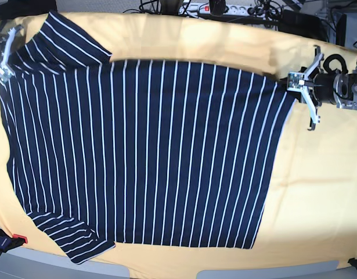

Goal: Fold the T-shirt properly
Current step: 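Grasp the shirt corners with both grippers, then drag the grasped corners with both grippers to straighten the shirt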

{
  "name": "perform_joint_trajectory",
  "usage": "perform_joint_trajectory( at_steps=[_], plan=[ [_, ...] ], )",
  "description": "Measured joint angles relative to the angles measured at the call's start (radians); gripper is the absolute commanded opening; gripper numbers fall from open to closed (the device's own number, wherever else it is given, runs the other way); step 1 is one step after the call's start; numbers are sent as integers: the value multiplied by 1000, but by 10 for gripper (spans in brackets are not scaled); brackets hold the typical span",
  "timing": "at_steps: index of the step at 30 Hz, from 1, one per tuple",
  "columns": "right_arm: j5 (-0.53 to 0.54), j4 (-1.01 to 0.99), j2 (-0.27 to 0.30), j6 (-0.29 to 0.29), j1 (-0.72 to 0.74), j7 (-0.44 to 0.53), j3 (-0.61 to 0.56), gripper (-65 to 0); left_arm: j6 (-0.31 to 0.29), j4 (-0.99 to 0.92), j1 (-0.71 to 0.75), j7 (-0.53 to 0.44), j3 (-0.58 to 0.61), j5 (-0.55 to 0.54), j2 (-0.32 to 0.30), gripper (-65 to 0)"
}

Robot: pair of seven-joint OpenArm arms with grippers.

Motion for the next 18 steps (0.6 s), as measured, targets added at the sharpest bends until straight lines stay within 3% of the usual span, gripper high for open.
perform_joint_trajectory(
  at_steps=[6,9,18],
  plan=[
    [19,0,2,10,-59,-3,11,-650,0,100,0,-1,0,-2,-91,-650],
    [23,1,2,11,-77,-3,24,-650,0,132,0,0,0,-55,-129,-650],
    [50,85,4,18,-211,-3,145,-650,5,159,53,4,-3,-61,-173,-650]
  ],
)
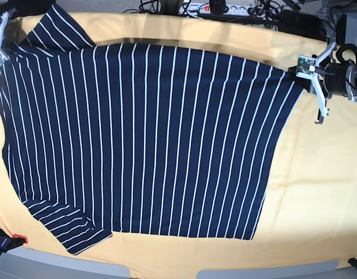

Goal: Fold the T-shirt properly
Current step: 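Drag the grasped corners with both grippers to straighten the shirt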

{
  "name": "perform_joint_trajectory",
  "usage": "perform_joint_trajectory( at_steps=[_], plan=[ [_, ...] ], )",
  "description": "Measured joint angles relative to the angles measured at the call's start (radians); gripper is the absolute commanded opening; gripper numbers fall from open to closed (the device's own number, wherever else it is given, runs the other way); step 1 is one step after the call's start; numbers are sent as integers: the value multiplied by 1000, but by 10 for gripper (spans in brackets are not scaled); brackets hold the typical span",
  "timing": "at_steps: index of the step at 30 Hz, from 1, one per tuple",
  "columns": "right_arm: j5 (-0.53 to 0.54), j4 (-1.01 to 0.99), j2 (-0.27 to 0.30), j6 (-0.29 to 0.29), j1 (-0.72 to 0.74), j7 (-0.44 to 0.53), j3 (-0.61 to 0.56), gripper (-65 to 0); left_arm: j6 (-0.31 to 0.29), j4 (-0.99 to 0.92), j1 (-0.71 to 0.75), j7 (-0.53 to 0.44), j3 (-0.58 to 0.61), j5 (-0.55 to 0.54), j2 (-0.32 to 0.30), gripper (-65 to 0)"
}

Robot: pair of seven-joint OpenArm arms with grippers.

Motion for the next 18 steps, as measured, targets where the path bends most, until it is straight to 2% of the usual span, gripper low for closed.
perform_joint_trajectory(
  at_steps=[4,6,12,18],
  plan=[
    [-8,9,1,0,-50,-4,19,-650,-2,21,79,0,-1,42,-5,-650],
    [-4,9,1,8,-53,-16,21,-650,-2,21,91,35,0,45,-12,-650],
    [1,9,1,14,-53,-23,21,-650,-2,52,90,45,0,39,-17,-650],
    [0,19,1,-42,-34,1,34,-650,-2,66,31,45,0,37,-17,-650]
  ],
)
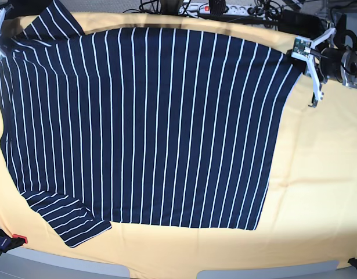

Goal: Fold the T-shirt properly
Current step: 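Drag the grasped corners with both grippers to straighten the shirt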

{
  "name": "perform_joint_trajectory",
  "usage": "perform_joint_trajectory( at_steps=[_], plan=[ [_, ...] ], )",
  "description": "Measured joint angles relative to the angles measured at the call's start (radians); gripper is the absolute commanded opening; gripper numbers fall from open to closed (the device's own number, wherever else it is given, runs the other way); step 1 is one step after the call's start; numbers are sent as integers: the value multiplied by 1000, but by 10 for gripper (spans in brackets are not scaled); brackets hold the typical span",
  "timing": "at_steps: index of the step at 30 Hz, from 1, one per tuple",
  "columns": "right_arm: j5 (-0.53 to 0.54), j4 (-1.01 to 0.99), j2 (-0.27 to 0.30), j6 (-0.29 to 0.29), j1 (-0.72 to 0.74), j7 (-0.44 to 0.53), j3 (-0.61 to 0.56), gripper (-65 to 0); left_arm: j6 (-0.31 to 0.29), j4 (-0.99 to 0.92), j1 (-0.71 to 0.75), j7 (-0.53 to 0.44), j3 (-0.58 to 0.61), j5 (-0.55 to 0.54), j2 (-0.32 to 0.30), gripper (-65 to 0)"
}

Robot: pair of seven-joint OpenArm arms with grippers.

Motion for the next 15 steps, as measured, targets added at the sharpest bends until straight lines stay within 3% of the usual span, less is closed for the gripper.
perform_joint_trajectory(
  at_steps=[6,10,15],
  plan=[
    [-3,-1,0,-10,79,60,0,-650,-3,-1,-46,9,-1,0,61,-650],
    [-6,-4,0,-5,115,121,0,-650,-2,-18,-46,93,-1,2,114,-650],
    [-5,-60,0,-6,182,176,-24,-650,106,-91,-46,101,-1,43,189,-650]
  ],
)
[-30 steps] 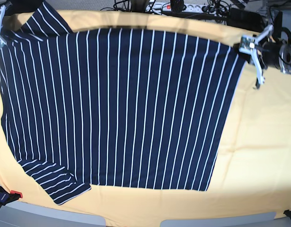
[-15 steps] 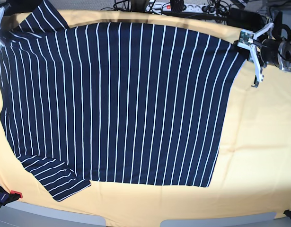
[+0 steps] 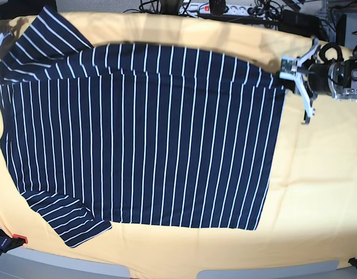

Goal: Fold the T-shirt properly
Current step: 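Drag the grasped corners with both grippers to straighten the shirt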

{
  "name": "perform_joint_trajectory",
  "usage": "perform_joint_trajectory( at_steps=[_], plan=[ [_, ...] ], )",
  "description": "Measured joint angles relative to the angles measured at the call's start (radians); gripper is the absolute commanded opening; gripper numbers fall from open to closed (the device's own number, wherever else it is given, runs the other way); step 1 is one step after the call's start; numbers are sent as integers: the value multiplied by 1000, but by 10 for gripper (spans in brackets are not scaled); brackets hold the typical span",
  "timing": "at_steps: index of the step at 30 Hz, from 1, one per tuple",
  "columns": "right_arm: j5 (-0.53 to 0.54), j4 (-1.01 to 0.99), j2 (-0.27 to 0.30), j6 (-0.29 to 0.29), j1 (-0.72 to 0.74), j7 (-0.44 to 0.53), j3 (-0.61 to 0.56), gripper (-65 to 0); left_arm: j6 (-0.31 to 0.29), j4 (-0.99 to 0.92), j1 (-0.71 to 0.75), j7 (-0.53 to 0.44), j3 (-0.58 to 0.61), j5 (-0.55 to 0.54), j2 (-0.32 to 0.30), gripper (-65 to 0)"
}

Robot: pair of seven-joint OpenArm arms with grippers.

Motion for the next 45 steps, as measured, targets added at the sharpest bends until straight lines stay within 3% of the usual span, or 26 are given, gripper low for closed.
perform_joint_trajectory(
  at_steps=[4,16,30,45],
  plan=[
    [-2,-69,-3,21,92,0,-82,-650,72,-59,0,-2,0,50,55,-650],
    [-66,-177,-8,-8,346,0,-269,-650,74,-151,-117,-27,4,32,143,-650],
    [-56,-326,-11,26,457,24,-273,-650,82,-266,-124,-61,4,73,270,-650],
    [-30,-326,-14,26,457,26,-273,-650,67,-266,-237,-64,4,43,275,-650]
  ],
)
